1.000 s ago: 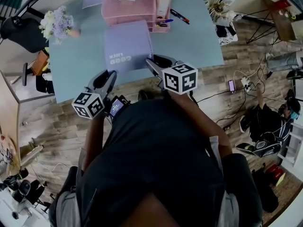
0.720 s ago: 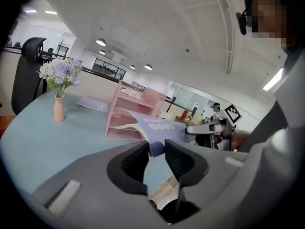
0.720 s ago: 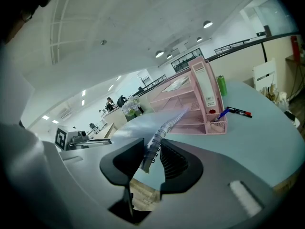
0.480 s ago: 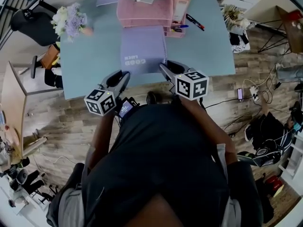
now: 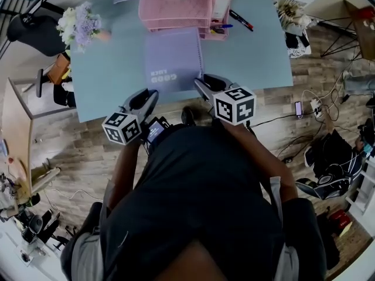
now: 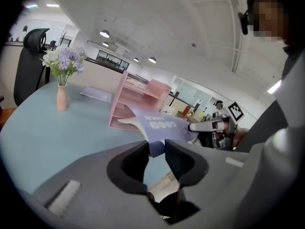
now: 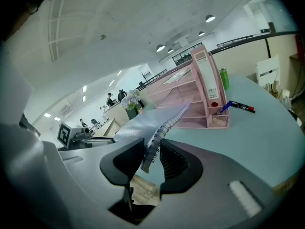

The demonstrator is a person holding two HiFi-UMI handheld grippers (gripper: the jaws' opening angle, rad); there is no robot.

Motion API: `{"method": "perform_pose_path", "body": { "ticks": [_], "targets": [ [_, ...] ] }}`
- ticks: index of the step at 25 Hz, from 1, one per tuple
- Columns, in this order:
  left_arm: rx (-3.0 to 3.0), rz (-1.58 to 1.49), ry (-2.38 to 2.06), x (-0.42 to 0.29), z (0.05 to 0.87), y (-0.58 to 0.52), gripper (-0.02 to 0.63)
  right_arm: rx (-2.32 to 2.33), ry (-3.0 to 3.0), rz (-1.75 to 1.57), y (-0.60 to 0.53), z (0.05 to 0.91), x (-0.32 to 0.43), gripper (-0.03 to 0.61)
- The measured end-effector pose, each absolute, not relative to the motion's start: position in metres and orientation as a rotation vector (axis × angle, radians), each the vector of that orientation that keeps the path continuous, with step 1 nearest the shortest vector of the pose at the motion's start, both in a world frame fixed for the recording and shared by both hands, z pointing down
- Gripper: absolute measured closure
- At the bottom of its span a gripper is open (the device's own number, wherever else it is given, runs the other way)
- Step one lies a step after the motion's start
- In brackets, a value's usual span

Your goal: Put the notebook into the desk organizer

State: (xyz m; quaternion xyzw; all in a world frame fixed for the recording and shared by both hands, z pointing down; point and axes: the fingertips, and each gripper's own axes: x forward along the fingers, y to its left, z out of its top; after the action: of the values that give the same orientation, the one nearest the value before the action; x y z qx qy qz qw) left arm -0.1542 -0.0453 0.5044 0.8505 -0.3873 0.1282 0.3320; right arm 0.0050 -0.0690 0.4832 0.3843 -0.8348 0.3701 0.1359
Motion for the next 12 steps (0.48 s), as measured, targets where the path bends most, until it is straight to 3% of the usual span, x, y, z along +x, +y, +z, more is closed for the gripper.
{"method": "perform_pose_path", "body": {
  "ticks": [12],
  "targets": [
    [2.240, 0.343, -0.994, -0.146, 0.510, -0.056, 0.446, 1.170, -2.385, 1.130, -0.075, 0.496, 0.015, 0.474]
  ]
}}
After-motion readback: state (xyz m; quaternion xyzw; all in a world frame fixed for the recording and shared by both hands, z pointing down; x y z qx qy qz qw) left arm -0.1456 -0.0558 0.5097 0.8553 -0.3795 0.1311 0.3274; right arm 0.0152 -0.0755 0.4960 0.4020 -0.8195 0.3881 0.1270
